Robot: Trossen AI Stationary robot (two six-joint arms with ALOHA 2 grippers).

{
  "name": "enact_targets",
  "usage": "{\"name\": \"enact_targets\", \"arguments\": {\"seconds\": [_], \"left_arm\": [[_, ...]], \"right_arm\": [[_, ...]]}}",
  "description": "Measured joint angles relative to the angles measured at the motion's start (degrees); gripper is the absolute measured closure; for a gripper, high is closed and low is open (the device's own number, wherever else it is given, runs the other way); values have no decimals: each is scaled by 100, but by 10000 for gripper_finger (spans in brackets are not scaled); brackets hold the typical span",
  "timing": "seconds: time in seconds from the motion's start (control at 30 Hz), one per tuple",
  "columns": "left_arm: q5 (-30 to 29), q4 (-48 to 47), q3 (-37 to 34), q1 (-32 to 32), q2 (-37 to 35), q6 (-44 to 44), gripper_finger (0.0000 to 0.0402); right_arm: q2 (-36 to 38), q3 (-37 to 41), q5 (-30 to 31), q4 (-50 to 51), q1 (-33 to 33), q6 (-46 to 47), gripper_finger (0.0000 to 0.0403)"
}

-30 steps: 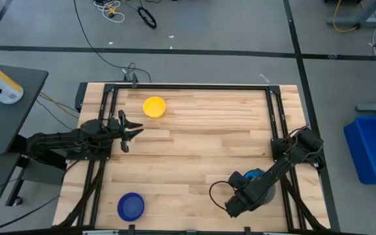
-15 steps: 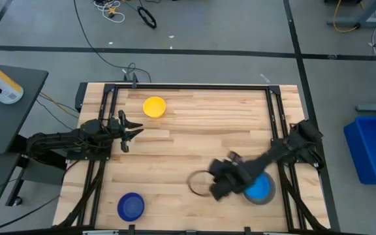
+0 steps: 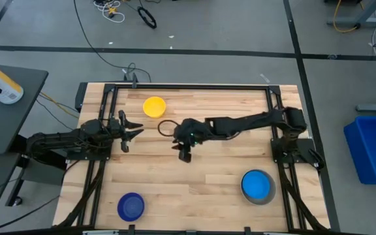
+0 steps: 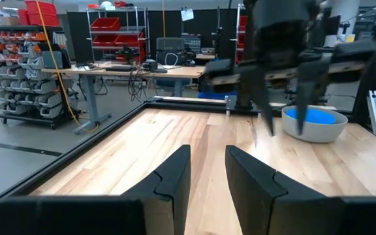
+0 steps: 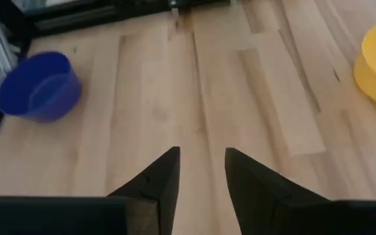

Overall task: Nest bowls inside each other
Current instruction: Stack the yellow bowl on top of the blue bowl

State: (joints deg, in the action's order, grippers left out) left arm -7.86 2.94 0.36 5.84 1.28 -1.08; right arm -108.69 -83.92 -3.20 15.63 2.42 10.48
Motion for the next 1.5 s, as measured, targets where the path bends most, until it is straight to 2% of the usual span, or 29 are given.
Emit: {"name": "enact_targets", "arguments": {"seconds": [0.23,0.47,0.6,0.8,0.97,1.13,1.5], "left_arm": [[-28,-7,0,-2,22,0,296],[-44,-7,0,-1,22,38,296],[-96,16,0,-2,22,59,296],[-240,15,0,-2,22,118,296],[-247,13,0,-2,22,129,297],[-262,15,0,-2,22,153,297],[-293,13,0,-2,22,182,297]], "right_arm": [[-256,0,-55,-481,-713,-793,262],[-807,-138,-929,-906,-1440,-851,261],[-1460,-1009,-1287,-606,-1579,-924,260],[-2589,-3058,-1360,668,-1493,-1589,255],[-3068,-3947,-1016,1516,-1602,-2021,251],[-3298,-4220,-887,1851,-1814,-2052,249],[-3324,-4234,-1042,1898,-2148,-1990,239]]}}
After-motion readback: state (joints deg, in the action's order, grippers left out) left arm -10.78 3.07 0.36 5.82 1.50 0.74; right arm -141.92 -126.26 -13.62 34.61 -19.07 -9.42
